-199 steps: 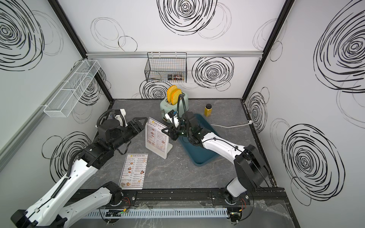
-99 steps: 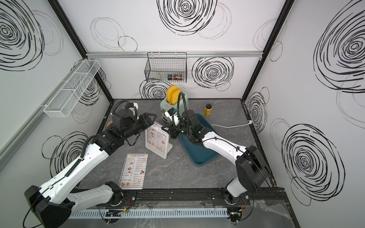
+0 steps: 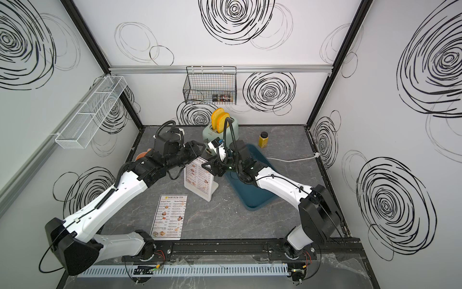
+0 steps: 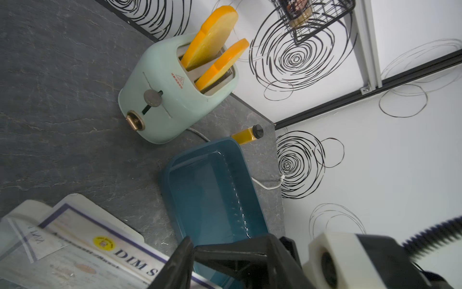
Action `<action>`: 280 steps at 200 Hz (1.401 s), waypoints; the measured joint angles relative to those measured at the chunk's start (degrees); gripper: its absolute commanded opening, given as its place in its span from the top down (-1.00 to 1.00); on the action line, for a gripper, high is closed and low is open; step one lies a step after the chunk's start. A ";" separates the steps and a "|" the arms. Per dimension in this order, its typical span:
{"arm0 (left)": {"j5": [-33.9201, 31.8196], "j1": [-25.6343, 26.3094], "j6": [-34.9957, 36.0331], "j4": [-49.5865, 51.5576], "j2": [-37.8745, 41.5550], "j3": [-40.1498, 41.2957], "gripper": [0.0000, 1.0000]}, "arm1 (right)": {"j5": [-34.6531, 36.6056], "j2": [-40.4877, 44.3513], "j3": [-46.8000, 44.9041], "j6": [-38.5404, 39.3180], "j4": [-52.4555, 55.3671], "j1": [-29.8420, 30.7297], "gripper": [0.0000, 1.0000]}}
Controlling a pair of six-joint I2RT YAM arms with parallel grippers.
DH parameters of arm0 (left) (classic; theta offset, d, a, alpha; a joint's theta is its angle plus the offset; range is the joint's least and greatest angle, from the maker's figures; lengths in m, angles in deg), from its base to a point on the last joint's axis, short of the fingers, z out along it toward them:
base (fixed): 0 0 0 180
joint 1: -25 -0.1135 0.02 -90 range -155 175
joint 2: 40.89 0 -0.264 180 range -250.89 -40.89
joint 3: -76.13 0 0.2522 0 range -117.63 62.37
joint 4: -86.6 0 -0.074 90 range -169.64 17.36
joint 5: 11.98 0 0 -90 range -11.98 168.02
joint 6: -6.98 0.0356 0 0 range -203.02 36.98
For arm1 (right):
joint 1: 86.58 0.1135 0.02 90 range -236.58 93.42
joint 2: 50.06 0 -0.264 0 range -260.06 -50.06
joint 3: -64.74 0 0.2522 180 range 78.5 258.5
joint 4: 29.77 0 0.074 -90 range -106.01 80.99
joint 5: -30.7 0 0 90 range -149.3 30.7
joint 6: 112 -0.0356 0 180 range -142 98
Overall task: Replace the menus in the menu holders
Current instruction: Insert the menu into the menu holder.
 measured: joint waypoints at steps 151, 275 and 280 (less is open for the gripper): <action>-10.29 3.96 -0.24 19.91 -13.29 -13.29 0.16 | 15.58 20.55 -10.54 -3.15 3.45 -1.16 -0.17; -10.05 4.22 3.21 13.09 -9.16 -7.61 -0.17 | 11.74 20.70 -10.97 -3.82 5.70 -0.52 -0.35; -10.05 4.20 3.67 12.13 -8.52 -7.61 -0.18 | 11.26 20.68 -10.99 -3.52 5.77 0.02 -0.36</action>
